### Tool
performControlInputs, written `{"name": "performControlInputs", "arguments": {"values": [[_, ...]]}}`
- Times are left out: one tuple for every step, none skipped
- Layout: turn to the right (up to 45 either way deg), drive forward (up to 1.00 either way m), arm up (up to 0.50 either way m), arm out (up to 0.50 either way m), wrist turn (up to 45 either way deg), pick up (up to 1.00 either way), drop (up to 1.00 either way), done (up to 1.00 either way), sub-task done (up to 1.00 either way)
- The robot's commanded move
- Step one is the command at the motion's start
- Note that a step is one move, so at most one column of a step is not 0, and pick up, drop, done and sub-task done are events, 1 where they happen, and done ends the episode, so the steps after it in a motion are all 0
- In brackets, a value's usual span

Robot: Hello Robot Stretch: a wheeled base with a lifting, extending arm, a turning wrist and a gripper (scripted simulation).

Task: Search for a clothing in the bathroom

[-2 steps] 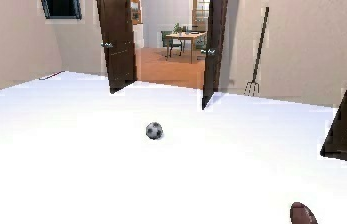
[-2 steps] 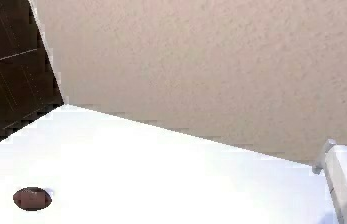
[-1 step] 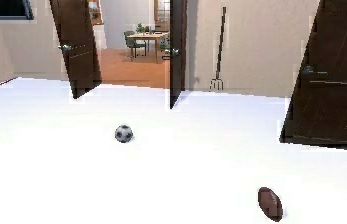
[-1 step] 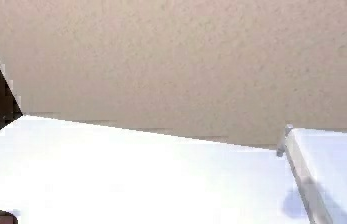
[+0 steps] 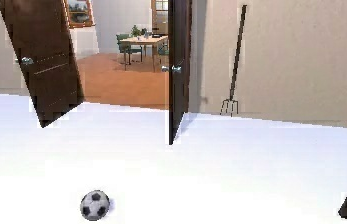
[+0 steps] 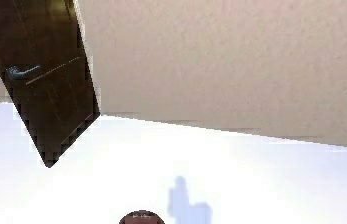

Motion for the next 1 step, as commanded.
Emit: {"name": "performControlInputs", "arguments": {"values": [[0.0, 0.35, 0.00, 0.00, 0.0, 0.00, 0.00, 0.00, 0.00]]}}
